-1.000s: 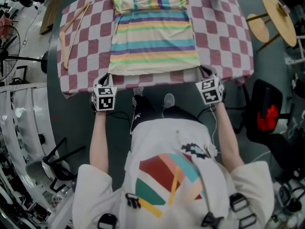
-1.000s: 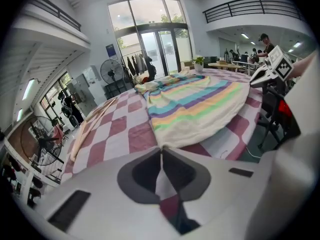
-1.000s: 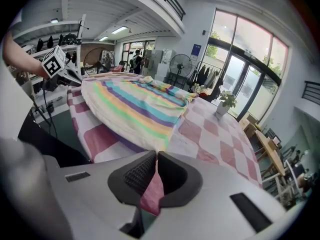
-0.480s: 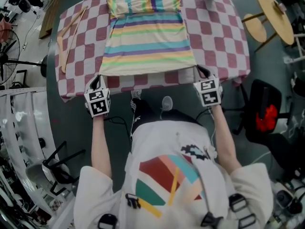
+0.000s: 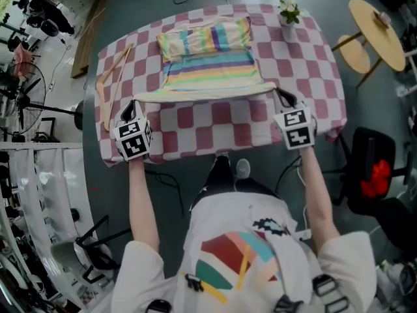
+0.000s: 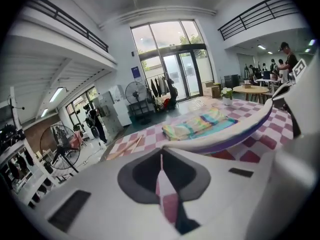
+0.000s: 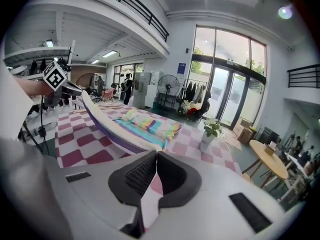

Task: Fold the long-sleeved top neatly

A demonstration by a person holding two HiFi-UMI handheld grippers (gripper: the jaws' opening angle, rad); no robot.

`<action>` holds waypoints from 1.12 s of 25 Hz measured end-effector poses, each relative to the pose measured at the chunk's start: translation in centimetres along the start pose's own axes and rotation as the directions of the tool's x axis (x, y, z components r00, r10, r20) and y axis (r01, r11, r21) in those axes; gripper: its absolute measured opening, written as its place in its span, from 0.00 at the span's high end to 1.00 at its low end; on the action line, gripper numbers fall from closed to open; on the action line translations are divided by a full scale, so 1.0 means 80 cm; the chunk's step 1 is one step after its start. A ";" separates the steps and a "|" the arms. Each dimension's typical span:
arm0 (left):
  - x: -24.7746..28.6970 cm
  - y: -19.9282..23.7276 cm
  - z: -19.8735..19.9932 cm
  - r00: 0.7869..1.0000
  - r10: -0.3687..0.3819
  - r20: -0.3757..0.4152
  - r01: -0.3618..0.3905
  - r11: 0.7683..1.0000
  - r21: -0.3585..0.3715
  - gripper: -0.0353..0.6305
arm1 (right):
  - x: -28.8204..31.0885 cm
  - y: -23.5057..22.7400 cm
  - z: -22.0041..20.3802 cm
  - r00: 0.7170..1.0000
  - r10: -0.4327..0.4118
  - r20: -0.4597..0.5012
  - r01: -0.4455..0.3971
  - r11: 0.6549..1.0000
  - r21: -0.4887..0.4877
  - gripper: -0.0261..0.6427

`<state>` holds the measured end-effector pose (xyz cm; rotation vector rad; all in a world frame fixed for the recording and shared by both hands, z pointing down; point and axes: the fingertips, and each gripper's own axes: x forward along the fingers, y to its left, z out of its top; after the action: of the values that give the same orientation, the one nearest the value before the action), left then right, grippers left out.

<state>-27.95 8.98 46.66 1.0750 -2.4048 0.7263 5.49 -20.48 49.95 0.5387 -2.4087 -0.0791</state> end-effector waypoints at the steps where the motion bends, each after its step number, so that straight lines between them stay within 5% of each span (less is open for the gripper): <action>1: 0.010 0.005 0.018 1.000 0.001 0.008 -0.001 1.000 0.009 0.92 | 0.007 -0.009 0.013 1.000 -0.009 0.005 0.009 1.000 0.000 0.94; 10: 0.165 0.041 0.144 1.000 -0.020 0.006 0.019 0.998 0.052 0.92 | 0.124 -0.093 0.142 0.997 -0.069 0.023 0.069 0.998 0.014 0.94; 14: 0.261 0.046 0.176 0.999 -0.043 0.005 0.043 0.999 0.013 0.92 | 0.201 -0.129 0.181 0.995 -0.101 -0.002 0.101 0.995 0.006 0.94; 23: 0.447 0.025 0.142 0.977 -0.138 -0.165 0.129 0.990 -0.062 0.92 | 0.378 -0.157 0.180 0.984 -0.061 -0.166 0.067 0.997 0.032 0.94; 28: 0.488 0.016 0.110 0.965 -0.173 -0.198 0.155 0.983 -0.100 0.92 | 0.425 -0.159 0.160 0.968 -0.066 -0.243 0.072 0.997 0.017 0.94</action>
<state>-54.53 -17.41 60.92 1.0929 -2.1241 0.6401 -21.58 -46.72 57.74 0.6079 -2.1557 -0.0118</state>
